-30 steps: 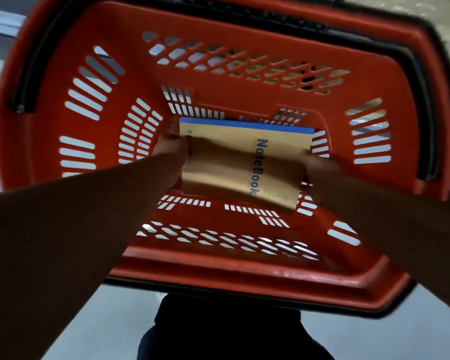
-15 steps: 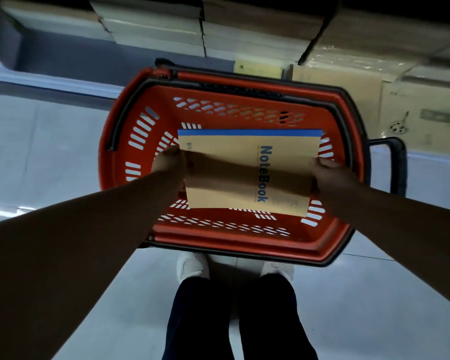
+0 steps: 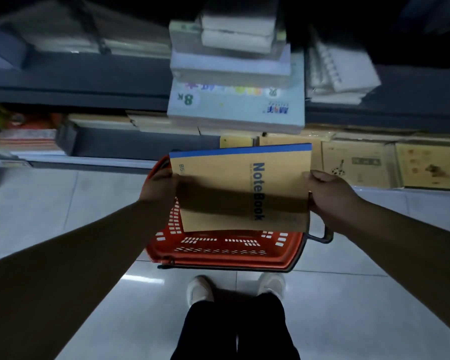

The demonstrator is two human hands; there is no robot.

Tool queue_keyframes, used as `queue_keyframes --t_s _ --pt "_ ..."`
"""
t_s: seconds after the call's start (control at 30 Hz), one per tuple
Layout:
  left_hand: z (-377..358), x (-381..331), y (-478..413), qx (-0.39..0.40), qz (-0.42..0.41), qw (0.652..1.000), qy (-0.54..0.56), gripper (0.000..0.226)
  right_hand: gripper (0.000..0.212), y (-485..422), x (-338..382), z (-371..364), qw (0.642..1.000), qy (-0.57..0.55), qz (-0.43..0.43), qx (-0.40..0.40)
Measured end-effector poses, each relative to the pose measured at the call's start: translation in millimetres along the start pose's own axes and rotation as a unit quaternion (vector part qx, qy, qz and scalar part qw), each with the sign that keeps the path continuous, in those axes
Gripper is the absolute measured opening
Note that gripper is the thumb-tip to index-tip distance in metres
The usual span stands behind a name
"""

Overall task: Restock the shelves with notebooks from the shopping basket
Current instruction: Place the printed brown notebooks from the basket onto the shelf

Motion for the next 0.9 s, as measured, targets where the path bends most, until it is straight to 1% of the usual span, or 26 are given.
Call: queue_keyframes --t_s 0.03,0.1,0.13,0.17,0.27,0.4,0.47,0.57,0.67,0.73,0.8,0.9 --pt "3 -10 6 0.023 -0.007 1.0 -0.003 0.02 0.033 13 8 5 1.0 -0.014 0.001 0.001" --pt "11 -29 21 0.063 -0.022 0.997 -0.046 0.017 0.026 35 19 16 0.999 -0.04 0.009 0.005" --pt "16 -40 26 0.065 -0.038 0.994 -0.073 0.014 0.026 48 26 21 0.999 -0.035 0.017 0.006" --pt "20 -50 32 0.054 -0.052 0.994 -0.073 0.011 0.028 61 33 25 0.999 -0.027 0.023 0.005" --pt "29 -70 56 0.022 -0.07 0.997 -0.022 0.014 0.03 97 50 36 0.998 -0.048 0.028 -0.002" --pt "39 -101 91 -0.004 -0.059 0.997 0.048 0.016 0.02 140 73 50 0.996 -0.071 0.044 -0.013" --pt "45 -121 109 -0.015 -0.059 0.996 0.063 0.018 0.015 164 88 60 0.996 -0.072 0.059 -0.013" --pt "52 -148 132 -0.004 -0.094 0.994 0.057 0.022 0.019 194 111 72 0.994 -0.062 0.093 -0.015" --pt "59 -178 154 -0.013 -0.118 0.992 0.036 0.022 0.019 221 135 85 0.99 -0.058 0.127 -0.025" --pt "60 -195 166 -0.01 -0.137 0.989 0.059 0.021 0.017 235 149 94 0.986 -0.07 0.149 -0.03" --pt "61 -210 176 -0.005 -0.152 0.985 0.087 0.023 0.021 250 162 104 0.983 -0.069 0.169 -0.032" --pt "61 -234 191 0.031 -0.172 0.981 0.09 0.022 0.021 271 182 122 0.977 -0.064 0.201 -0.033"
Point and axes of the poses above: each hand's wrist, its own y-axis away from the middle knuckle, its own z-axis out of the back of the hand, x = y × z, the point moved 2 cm from there along -y, towards the middle knuckle, and after that the axes turned 8 degrees about -z, right-handed, at the moved point
